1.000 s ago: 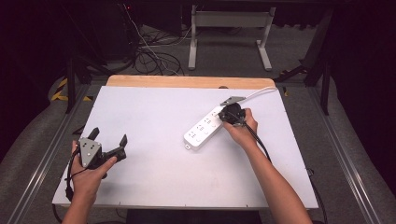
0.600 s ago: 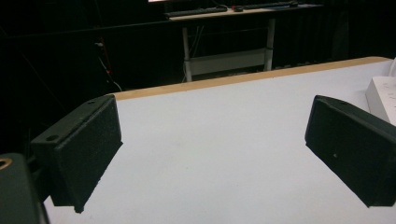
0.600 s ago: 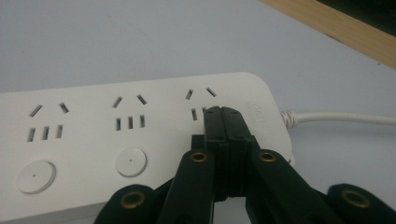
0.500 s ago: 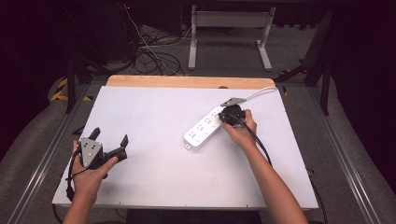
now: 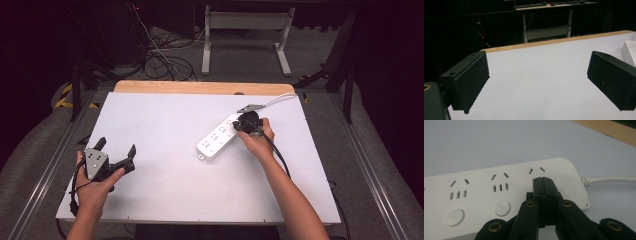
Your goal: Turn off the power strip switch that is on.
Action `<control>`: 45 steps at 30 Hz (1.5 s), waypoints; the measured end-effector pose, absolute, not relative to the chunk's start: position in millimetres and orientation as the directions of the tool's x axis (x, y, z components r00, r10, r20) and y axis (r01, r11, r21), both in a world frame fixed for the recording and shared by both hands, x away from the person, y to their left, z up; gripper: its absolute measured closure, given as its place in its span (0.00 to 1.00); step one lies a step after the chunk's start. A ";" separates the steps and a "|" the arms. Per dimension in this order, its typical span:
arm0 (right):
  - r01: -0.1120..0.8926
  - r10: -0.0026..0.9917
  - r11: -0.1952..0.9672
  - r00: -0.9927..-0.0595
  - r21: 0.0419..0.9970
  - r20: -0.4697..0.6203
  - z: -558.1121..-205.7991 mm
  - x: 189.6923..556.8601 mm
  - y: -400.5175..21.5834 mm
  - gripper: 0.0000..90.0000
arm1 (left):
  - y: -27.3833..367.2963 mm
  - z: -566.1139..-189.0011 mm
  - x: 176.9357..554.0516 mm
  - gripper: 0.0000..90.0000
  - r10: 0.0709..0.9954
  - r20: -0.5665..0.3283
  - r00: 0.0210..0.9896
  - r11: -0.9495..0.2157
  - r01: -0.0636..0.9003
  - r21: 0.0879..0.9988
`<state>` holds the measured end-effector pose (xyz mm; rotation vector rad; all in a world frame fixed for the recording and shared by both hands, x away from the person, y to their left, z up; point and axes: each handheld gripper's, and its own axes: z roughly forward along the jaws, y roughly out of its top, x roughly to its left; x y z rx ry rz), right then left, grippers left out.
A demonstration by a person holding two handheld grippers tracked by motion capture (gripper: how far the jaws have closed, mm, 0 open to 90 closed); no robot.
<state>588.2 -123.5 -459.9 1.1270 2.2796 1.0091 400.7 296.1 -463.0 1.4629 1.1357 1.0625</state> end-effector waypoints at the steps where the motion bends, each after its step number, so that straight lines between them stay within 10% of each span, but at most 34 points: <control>1: 0.515 0.805 0.415 -0.593 0.750 -0.038 -459.6 588.3 -123.4 1.00 | 295.9 -463.0 400.6 0.05 0.980 0.073 0.185 -0.100 0.139 0.985; 45: 0.529 0.829 0.345 -0.559 0.775 0.012 -465.0 585.3 -128.5 1.00 | 296.2 -463.1 399.6 0.05 0.979 0.078 0.186 -0.105 0.136 0.985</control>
